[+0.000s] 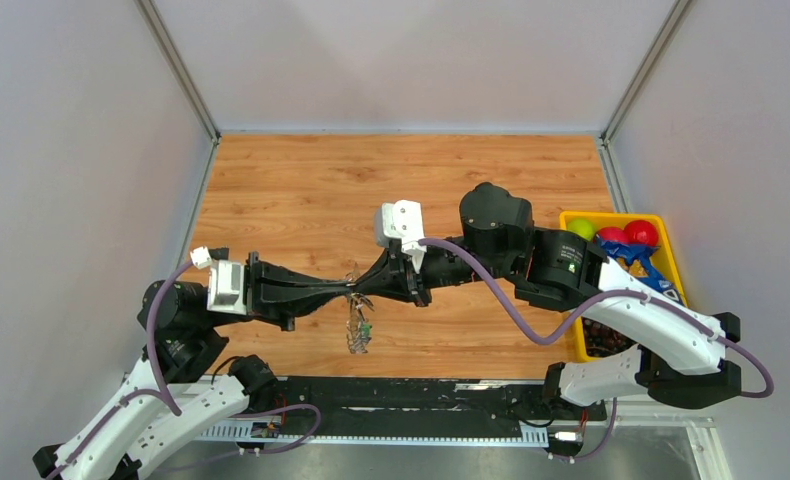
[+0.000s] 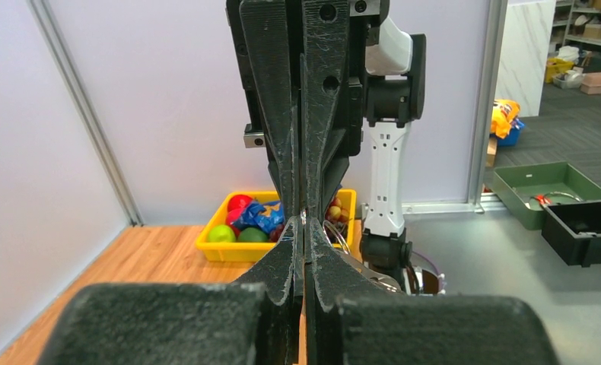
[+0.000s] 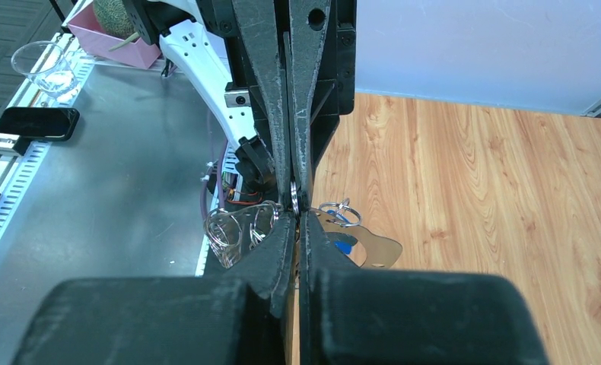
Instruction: Put the keys on the keyring
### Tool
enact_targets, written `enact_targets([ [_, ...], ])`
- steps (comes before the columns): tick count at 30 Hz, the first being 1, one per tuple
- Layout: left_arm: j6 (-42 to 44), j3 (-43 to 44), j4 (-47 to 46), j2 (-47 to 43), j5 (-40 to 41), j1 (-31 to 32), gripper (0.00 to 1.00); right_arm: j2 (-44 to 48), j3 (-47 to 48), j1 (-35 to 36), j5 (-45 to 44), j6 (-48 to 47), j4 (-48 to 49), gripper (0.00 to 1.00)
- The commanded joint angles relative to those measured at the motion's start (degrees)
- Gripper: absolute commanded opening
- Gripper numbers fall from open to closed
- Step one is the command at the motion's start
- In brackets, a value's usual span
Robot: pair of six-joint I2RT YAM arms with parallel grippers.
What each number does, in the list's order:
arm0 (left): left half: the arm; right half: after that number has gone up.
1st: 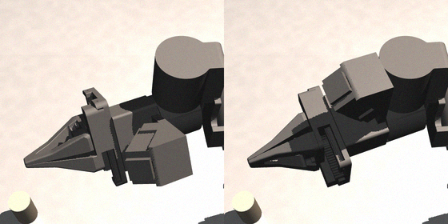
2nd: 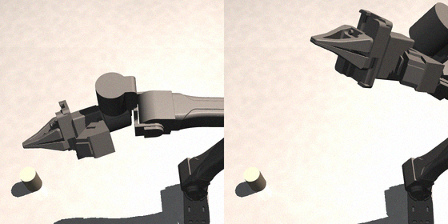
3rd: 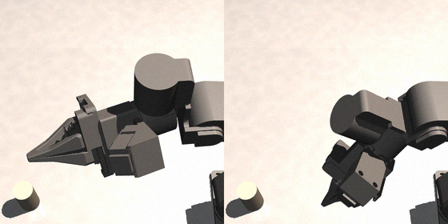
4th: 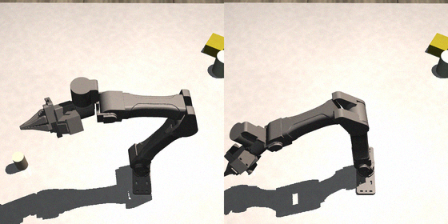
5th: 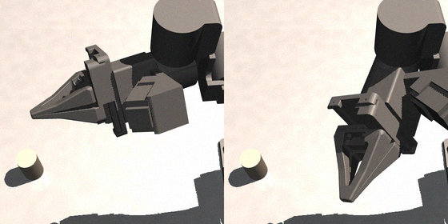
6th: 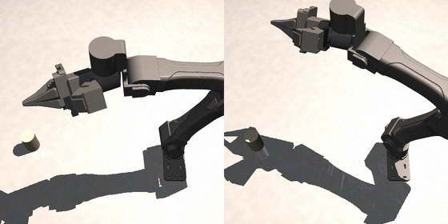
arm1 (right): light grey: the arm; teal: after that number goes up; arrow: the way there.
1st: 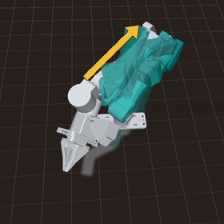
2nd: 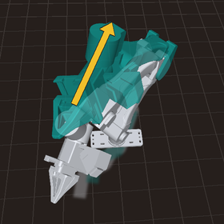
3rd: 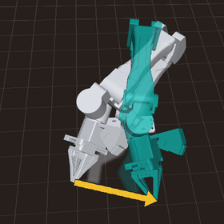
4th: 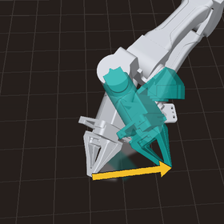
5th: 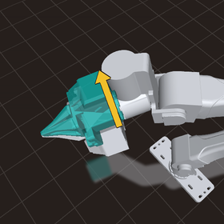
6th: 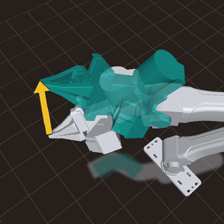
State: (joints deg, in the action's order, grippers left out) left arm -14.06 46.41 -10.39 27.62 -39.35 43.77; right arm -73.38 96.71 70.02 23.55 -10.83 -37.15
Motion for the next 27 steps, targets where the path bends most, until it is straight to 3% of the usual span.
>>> enact_targets([
  [1, 0.55, 1.59, -1.53, -0.57, 0.34, 0.01, 0.00, 1.22, -0.06, 0.40, -1.31, -0.21, 1.10, 0.00],
  [3, 1.16, 3.14, 1.83, 0.16, 0.00, 0.00, 0.04, 0.95, 0.58, 0.45, -2.29, 0.08, -0.31, 0.00],
  [5, 2.06, 5.54, 7.25, 1.16, -0.47, 0.00, 0.17, 0.65, 1.35, 0.38, -2.85, 0.39, -2.21, 0.00],
  [12, 4.98, 12.82, 25.52, 2.37, 2.44, 0.01, 0.42, 0.79, 0.45, 0.38, -2.71, 0.89, -8.26, 0.00],
  [18, 7.69, 19.37, 38.70, 5.68, 3.20, 0.00, 0.51, 0.48, -2.05, 0.38, -1.85, 1.71, -9.82, 0.00],
  [27, 10.01, 21.42, 49.15, 11.06, 0.02, 0.05, 0.53, -2.54, -2.14, 0.38, -0.11, 4.37, -11.69, 0.00],
])
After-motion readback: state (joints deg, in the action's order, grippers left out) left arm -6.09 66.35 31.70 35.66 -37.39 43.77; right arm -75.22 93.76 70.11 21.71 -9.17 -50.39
